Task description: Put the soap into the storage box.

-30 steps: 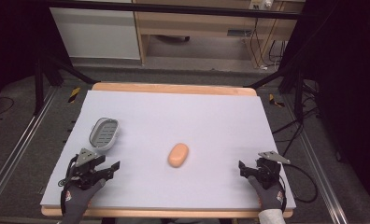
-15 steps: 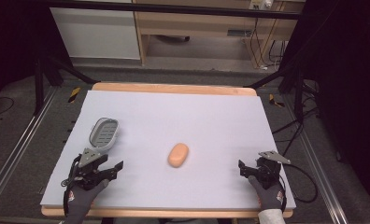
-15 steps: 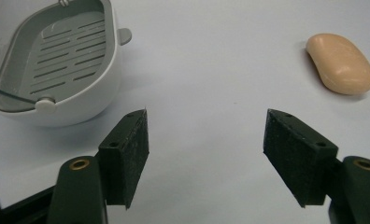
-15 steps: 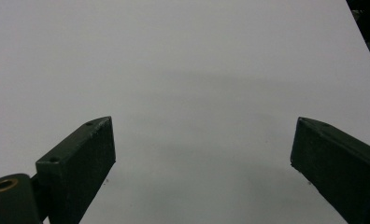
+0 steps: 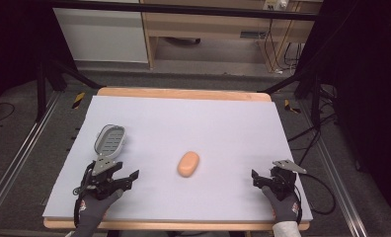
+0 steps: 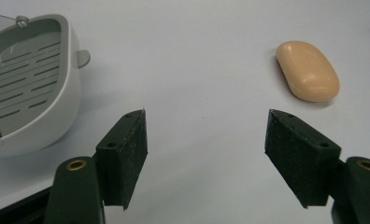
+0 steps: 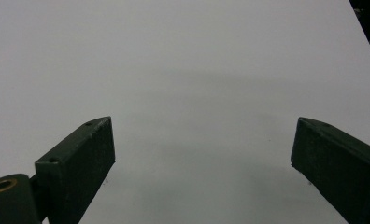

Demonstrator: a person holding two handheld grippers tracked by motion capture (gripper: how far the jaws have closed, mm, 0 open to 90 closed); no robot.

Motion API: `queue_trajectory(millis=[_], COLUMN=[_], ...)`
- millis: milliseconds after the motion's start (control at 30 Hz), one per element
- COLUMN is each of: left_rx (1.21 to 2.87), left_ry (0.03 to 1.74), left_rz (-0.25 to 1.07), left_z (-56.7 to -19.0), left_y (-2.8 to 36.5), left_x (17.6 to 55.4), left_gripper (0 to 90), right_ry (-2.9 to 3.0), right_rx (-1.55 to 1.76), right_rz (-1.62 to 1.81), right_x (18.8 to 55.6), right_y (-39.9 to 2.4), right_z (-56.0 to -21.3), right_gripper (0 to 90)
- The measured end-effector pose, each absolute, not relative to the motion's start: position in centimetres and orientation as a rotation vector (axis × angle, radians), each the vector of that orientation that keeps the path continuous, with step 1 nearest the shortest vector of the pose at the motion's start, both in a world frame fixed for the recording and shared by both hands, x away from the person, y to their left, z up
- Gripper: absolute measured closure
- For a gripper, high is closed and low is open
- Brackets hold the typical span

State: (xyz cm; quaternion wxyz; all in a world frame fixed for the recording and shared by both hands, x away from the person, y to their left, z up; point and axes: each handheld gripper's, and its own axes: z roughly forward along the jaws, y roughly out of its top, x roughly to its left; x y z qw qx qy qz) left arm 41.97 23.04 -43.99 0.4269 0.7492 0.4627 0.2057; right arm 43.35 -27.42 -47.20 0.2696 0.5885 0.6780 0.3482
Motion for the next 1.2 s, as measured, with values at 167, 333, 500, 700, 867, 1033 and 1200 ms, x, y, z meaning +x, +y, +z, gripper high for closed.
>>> queue_trajectory(millis=[167,333,500,700,867,1033,1200], left_rx=[1.881,1.883,1.880,1.876,1.887,1.907,1.927], left_ry=[1.128,1.110,1.095,1.078,1.064,1.053,1.047], left_rz=[0.509,0.503,0.496,0.486,0.474,0.469,0.455], left_z=[-43.3,-42.5,-41.9,-41.4,-41.2,-40.9,-40.8], left_y=[22.3,22.0,21.8,21.7,21.4,20.5,19.1], left_x=[42.2,42.8,43.3,43.7,44.1,44.5,45.3], left_gripper=[28.7,28.2,28.2,28.0,27.7,27.5,27.4], right_ry=[1.824,1.822,1.816,1.815,1.797,1.816,1.830], right_rx=[1.587,1.590,1.593,1.601,1.605,1.592,1.560], right_rz=[0.936,0.930,0.930,0.918,0.922,0.928,0.939], right_x=[43.3,43.3,43.3,43.0,42.8,43.1,43.2], right_y=[-27.4,-27.5,-27.5,-27.7,-28.0,-27.6,-27.2], right_z=[-47.2,-47.3,-47.3,-47.4,-47.4,-47.4,-47.3], right_gripper=[6.4,6.4,6.4,6.5,6.3,6.3,6.2])
